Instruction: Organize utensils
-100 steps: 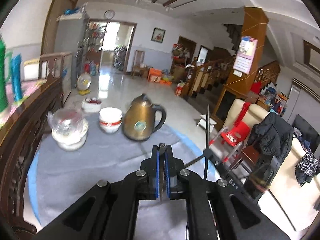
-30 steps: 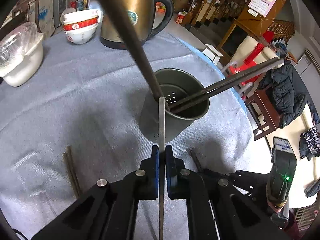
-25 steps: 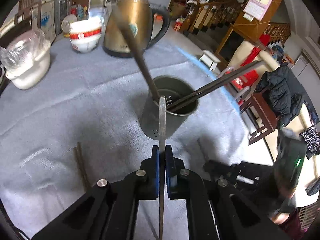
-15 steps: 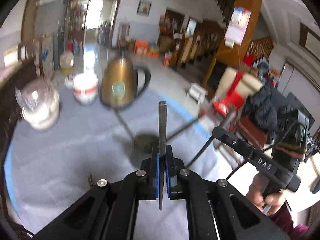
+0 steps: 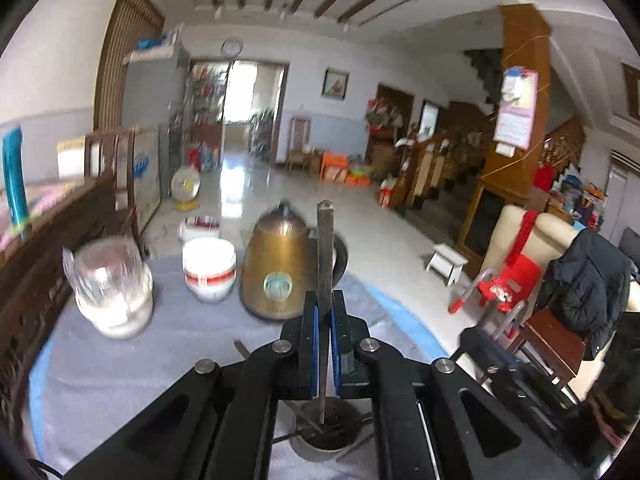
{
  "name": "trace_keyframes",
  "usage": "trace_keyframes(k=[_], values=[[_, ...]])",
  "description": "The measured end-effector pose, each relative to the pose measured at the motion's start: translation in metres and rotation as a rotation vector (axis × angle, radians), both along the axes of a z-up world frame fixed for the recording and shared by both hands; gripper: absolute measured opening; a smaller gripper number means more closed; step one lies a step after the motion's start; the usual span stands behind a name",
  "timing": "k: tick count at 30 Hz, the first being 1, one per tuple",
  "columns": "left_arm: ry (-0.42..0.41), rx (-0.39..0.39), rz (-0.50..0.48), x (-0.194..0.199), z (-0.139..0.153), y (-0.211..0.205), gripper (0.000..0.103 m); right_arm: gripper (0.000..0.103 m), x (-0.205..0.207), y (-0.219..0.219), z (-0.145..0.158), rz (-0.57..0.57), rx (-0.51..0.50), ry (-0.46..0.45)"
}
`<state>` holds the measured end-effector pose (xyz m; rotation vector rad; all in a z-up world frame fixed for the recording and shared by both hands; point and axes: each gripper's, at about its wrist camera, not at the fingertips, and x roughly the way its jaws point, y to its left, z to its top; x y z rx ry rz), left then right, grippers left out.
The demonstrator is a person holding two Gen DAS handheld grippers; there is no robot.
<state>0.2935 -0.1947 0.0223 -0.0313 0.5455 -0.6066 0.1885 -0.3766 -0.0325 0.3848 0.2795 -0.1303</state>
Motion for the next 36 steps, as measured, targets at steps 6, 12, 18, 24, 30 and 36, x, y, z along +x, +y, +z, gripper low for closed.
trace_keyframes(k=[6,12,18,24,30,36], values=[[0.102,0.026,0.014,0.016,-0.037,-0.001,0.006,0.008,-0.009,-0.008,0.006,-0.022,0.051,-0.025],[0.115,0.095,-0.025,-0.004,-0.035,0.003,0.009,0.008,-0.033,-0.015,0.034,-0.073,0.033,-0.14],[0.02,0.094,0.019,-0.034,-0.01,0.046,0.037,0.008,-0.008,-0.001,0.016,-0.062,-0.02,-0.053],[-0.076,0.149,0.13,-0.057,0.0,0.105,0.059,0.012,0.009,-0.006,-0.031,0.013,0.117,0.159],[-0.044,0.297,0.223,-0.06,-0.046,0.153,0.064,0.062,-0.039,-0.018,-0.044,0.065,0.22,0.091],[0.197,0.387,0.237,-0.044,-0.133,0.179,0.064,0.061,-0.076,0.012,-0.062,0.142,0.232,0.085]])
